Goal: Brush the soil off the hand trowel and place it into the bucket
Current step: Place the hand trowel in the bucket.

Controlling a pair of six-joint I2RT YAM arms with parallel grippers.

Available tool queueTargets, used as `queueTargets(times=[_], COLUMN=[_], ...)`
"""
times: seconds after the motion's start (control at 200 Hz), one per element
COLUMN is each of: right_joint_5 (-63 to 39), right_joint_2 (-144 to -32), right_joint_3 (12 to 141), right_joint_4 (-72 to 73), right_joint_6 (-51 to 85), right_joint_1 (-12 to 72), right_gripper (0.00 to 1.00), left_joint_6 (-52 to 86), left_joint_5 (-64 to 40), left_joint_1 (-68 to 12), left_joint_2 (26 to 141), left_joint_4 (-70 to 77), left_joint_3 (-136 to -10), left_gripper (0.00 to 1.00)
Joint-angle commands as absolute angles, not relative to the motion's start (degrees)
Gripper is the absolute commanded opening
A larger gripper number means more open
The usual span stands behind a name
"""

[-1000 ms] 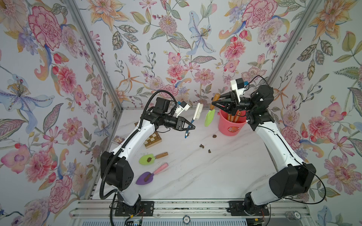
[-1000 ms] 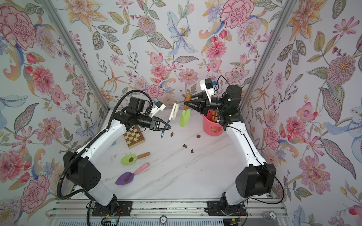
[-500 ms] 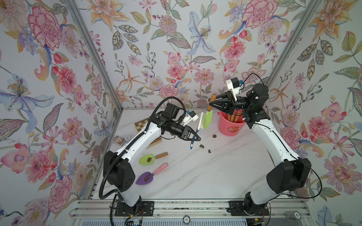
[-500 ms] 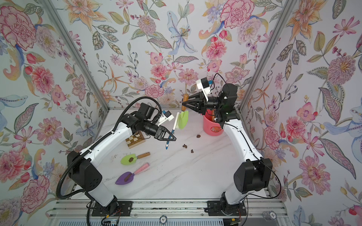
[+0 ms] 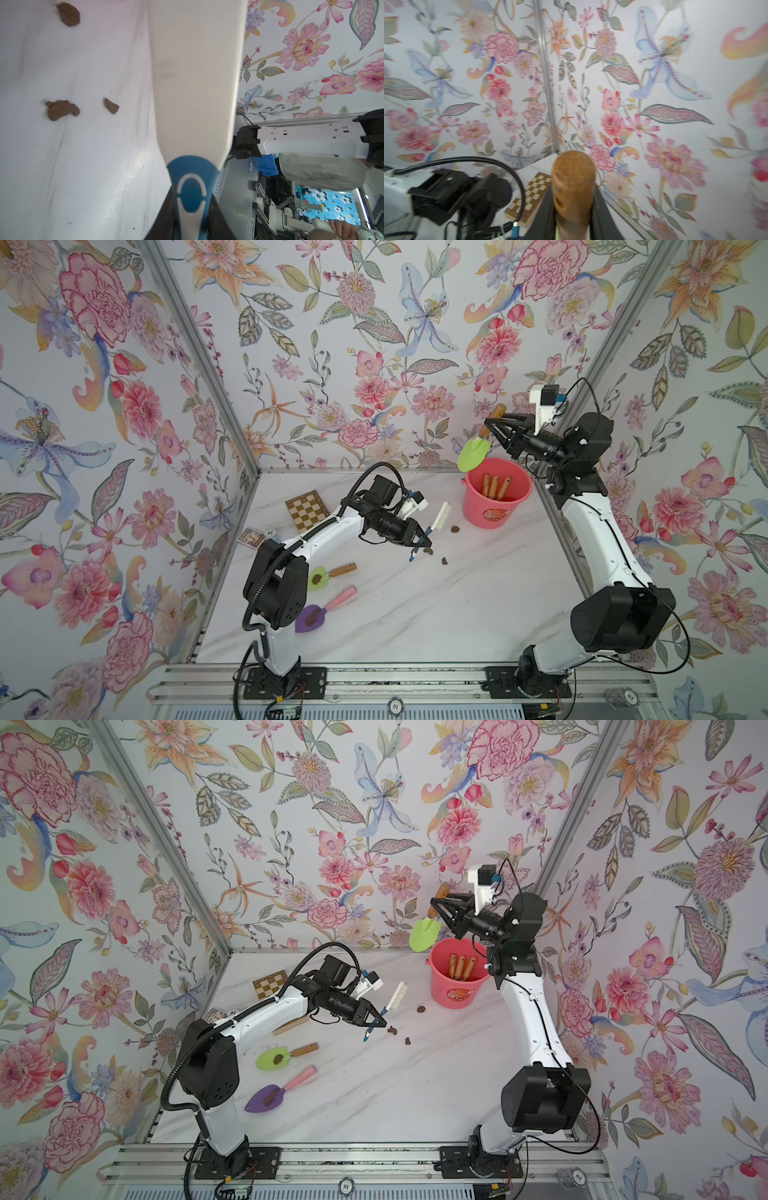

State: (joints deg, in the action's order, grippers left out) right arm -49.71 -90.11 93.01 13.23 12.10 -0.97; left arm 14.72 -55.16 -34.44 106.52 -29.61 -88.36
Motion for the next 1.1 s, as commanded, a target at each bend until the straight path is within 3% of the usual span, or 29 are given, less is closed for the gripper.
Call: queueTargets(times=[0.0,0.16,0.44,0.756,1.096], right_joint_5=[-27.4,-13.9,-18.1,-23.7,-20.0], right_joint_2=[-90.6,-96.9,-106.3,-111.1,-113.4], right_joint_3=[92.3,91.3,90.6,87.7,88.4], right_joint_4=[6.3,9.2,10.1,8.0,6.0], right_joint_6=[2.4,-1.7,-0.2,-2.0,-1.9], right_joint_1=[-1.0,-2.2,-6.3,-5.0,-3.7], right_gripper=[0.04,0.07,0.07,0.13,0.34], left_joint_6=[18.9,22.5,24.6,27.2,26.9], left_joint_5=[-46.2,-40.2,-32.3,-28.6,-27.4], left_joint_1=[-33.8,-33.8,-33.8,-34.0,-34.5], left_joint_2=[106.4,103.3,99.5,99.6,99.1], left_joint_4=[-22.4,-15.3,-12.2,-8.4,-8.0], left_joint_3=[-92.2,-90.7,-87.1,-85.4,-84.7], left_gripper=[0.0,0.0,0.0,0.0,0.0])
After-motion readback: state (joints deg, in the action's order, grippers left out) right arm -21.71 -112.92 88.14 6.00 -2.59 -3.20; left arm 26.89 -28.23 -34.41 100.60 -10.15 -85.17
